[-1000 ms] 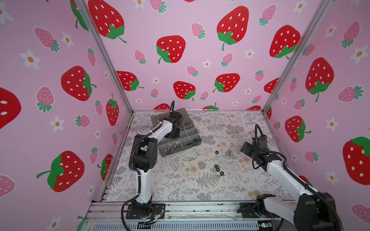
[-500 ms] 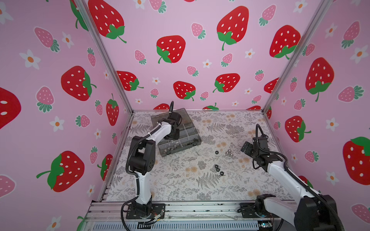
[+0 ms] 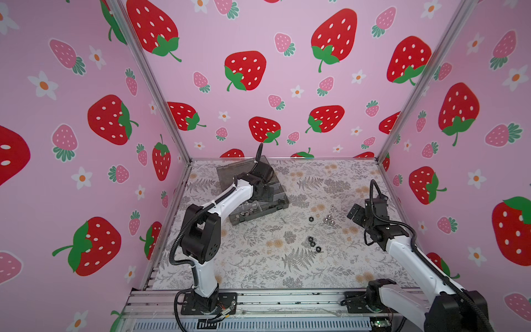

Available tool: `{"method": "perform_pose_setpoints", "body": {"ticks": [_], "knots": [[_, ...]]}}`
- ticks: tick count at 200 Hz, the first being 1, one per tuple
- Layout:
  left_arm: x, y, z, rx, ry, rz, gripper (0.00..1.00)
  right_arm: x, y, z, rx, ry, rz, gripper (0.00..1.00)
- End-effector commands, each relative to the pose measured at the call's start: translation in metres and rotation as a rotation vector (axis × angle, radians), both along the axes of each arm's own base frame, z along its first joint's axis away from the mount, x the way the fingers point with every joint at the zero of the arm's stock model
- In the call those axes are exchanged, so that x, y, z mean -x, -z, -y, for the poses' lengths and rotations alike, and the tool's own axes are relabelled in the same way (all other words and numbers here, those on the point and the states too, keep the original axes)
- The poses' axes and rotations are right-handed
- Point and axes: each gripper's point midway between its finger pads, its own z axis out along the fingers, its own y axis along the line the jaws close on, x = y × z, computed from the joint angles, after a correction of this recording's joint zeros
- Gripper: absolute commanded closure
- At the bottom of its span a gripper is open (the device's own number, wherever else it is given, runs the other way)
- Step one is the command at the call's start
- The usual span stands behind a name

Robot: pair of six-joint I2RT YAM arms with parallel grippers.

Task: Sort the screws and nuts into containers
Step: Place the nut into the container, then move the nut to the center of the table.

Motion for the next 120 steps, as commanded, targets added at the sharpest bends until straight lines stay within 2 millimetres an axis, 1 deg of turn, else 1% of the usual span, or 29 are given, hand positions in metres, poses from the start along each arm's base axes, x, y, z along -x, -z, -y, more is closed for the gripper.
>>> {"method": "perform_pose_setpoints", "body": {"ticks": [1, 40, 69, 82, 97, 107, 120], "knots": [[0.007, -0.005, 0.049, 0.073, 0.093, 0.033, 0.01, 0.006, 0.009, 0.004, 0.015, 0.023, -0.042, 0.00], [0.026, 0.000, 0.154, 0.123, 0.335, 0.061, 0.00, 0.004, 0.011, 0.004, 0.009, 0.030, -0.047, 0.00], [0.042, 0.006, 0.218, 0.175, 0.478, 0.064, 0.03, 0.000, 0.009, 0.009, 0.015, 0.046, -0.060, 0.00], [0.048, 0.011, 0.239, 0.186, 0.527, 0.066, 0.06, -0.001, 0.008, 0.011, 0.010, 0.055, -0.060, 0.00], [0.053, 0.017, 0.259, 0.192, 0.578, 0.074, 0.09, -0.001, 0.006, 0.013, 0.004, 0.058, -0.056, 0.00], [0.055, 0.024, 0.269, 0.190, 0.603, 0.073, 0.12, 0.000, 0.005, 0.014, 0.007, 0.059, -0.054, 0.00], [0.056, 0.032, 0.280, 0.184, 0.623, 0.071, 0.18, 0.000, 0.001, 0.018, 0.015, 0.074, -0.042, 0.00]]}}
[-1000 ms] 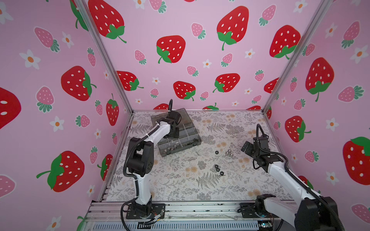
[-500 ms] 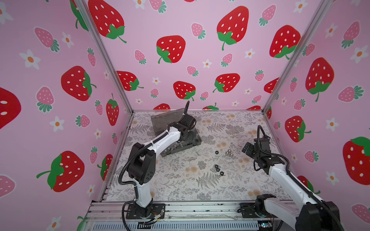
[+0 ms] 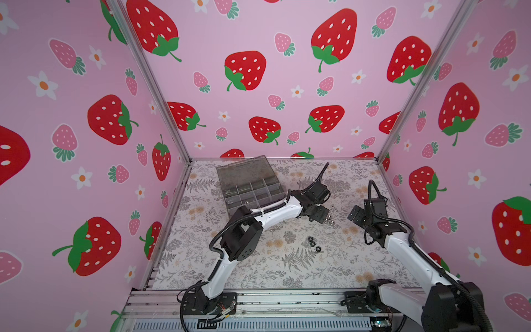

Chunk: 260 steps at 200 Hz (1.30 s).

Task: Sort the screws and nuts into containers
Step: Move the nut to the center of the table.

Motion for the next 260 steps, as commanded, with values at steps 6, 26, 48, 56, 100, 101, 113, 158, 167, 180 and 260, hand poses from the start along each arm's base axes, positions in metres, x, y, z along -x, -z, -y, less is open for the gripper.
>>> {"method": "perform_pose_setpoints", "body": {"ticks": [6, 26, 48, 56, 100, 101, 113, 158, 167, 180, 260], "knots": [[-0.006, 0.001, 0.028, 0.024, 0.060, 0.032, 0.20, 0.001, -0.014, 0.009, 0.012, 0.043, 0.019, 0.00], [-0.004, 0.013, 0.040, 0.015, 0.077, 0.010, 0.24, 0.008, -0.016, 0.018, 0.029, 0.076, 0.011, 0.00], [-0.004, 0.022, 0.048, 0.005, 0.098, 0.007, 0.35, 0.014, -0.019, 0.023, 0.036, 0.097, 0.021, 0.00], [-0.004, 0.026, 0.049, -0.004, 0.103, 0.008, 0.39, 0.015, -0.020, 0.024, 0.036, 0.102, 0.028, 0.00], [0.001, 0.043, 0.055, -0.039, 0.132, -0.019, 0.46, 0.019, -0.025, 0.028, 0.028, 0.124, 0.055, 0.00], [0.001, 0.044, 0.055, -0.040, 0.133, -0.019, 0.46, 0.019, -0.025, 0.028, 0.028, 0.123, 0.055, 0.00], [0.004, 0.047, 0.057, -0.050, 0.144, -0.019, 0.46, 0.019, -0.025, 0.028, 0.027, 0.124, 0.060, 0.00], [0.012, 0.062, 0.057, -0.095, 0.155, -0.029, 0.54, 0.020, -0.023, 0.028, 0.031, 0.123, 0.050, 0.00], [0.012, 0.063, 0.056, -0.102, 0.154, -0.030, 0.56, 0.019, -0.023, 0.028, 0.030, 0.124, 0.050, 0.00], [0.013, 0.066, 0.053, -0.117, 0.150, -0.032, 0.60, 0.020, -0.022, 0.028, 0.030, 0.124, 0.049, 0.00], [0.008, 0.079, 0.036, -0.225, 0.112, -0.031, 0.65, 0.023, -0.021, 0.028, 0.020, 0.128, 0.055, 0.00]]}}
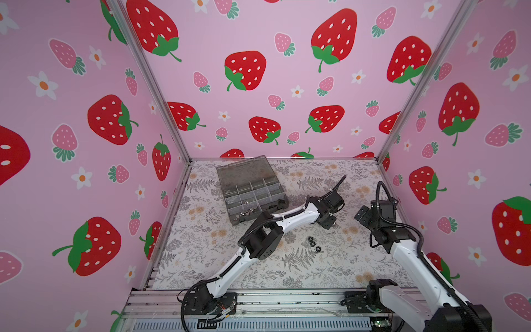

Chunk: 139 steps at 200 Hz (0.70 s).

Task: Sort the screws and nuts into containers
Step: Move the nut to the center of the table.

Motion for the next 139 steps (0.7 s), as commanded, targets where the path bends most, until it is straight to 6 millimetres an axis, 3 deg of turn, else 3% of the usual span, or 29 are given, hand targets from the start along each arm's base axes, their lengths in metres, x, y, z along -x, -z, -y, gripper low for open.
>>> {"method": "perform_pose_setpoints", "body": {"ticks": [1, 92, 139], "knots": [[-0.001, 0.014, -0.009, -0.077, -0.008, -0.005, 0.65, 0.007, 0.003, 0.005, -0.003, 0.031, -0.005, 0.00], [0.003, 0.023, -0.014, -0.125, -0.003, -0.038, 0.66, 0.011, 0.002, 0.006, -0.010, 0.040, 0.009, 0.00], [0.003, 0.026, -0.017, -0.149, 0.000, -0.043, 0.70, 0.011, -0.009, 0.007, -0.012, 0.043, 0.049, 0.00]]}}
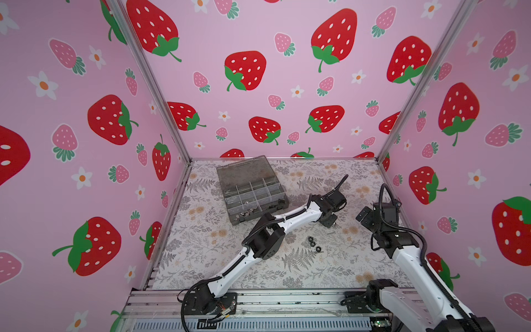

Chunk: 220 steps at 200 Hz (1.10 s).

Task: Sort the screws and nuts into containers
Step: Move the nut to the center of the table.

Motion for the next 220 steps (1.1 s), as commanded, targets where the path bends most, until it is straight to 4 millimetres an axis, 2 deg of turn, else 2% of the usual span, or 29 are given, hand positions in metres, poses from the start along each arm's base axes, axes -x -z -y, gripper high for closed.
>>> {"method": "perform_pose_setpoints", "body": {"ticks": [1, 17, 20, 30, 58, 82, 115, 169, 200, 211, 214, 220], "knots": [[0.009, 0.026, -0.018, -0.106, 0.001, -0.047, 0.70, 0.004, 0.002, 0.006, 0.006, 0.032, -0.004, 0.00], [0.007, 0.020, -0.017, -0.099, 0.000, -0.044, 0.70, 0.004, 0.001, 0.006, 0.007, 0.034, -0.002, 0.00], [0.009, 0.036, -0.020, -0.125, -0.001, -0.061, 0.70, 0.003, 0.001, 0.006, 0.008, 0.032, -0.004, 0.00], [0.009, 0.041, -0.022, -0.137, 0.001, -0.070, 0.71, 0.003, 0.000, 0.006, 0.008, 0.033, -0.003, 0.00], [0.011, 0.047, -0.027, -0.172, 0.005, -0.084, 0.75, 0.002, -0.002, 0.007, 0.010, 0.035, 0.001, 0.00], [0.011, 0.052, -0.038, -0.218, 0.000, -0.089, 0.84, 0.001, -0.004, 0.006, 0.009, 0.034, 0.009, 0.00], [0.013, 0.052, -0.051, -0.278, 0.013, -0.092, 0.85, 0.000, -0.004, 0.005, 0.002, 0.031, 0.010, 0.00], [0.035, 0.053, -0.084, -0.416, 0.064, -0.184, 0.92, 0.000, -0.004, 0.005, -0.002, 0.032, 0.012, 0.00], [0.052, 0.051, -0.097, -0.446, 0.089, -0.240, 0.93, 0.000, -0.005, 0.004, -0.005, 0.030, 0.014, 0.00], [0.058, 0.059, -0.102, -0.460, 0.094, -0.267, 0.93, 0.000, -0.004, 0.004, -0.006, 0.032, 0.012, 0.00], [0.057, 0.047, -0.099, -0.439, 0.095, -0.256, 0.93, 0.001, -0.004, 0.004, -0.006, 0.031, 0.012, 0.00], [0.060, 0.045, -0.099, -0.432, 0.102, -0.263, 0.91, 0.000, -0.004, 0.004, -0.007, 0.033, 0.013, 0.00]]}}
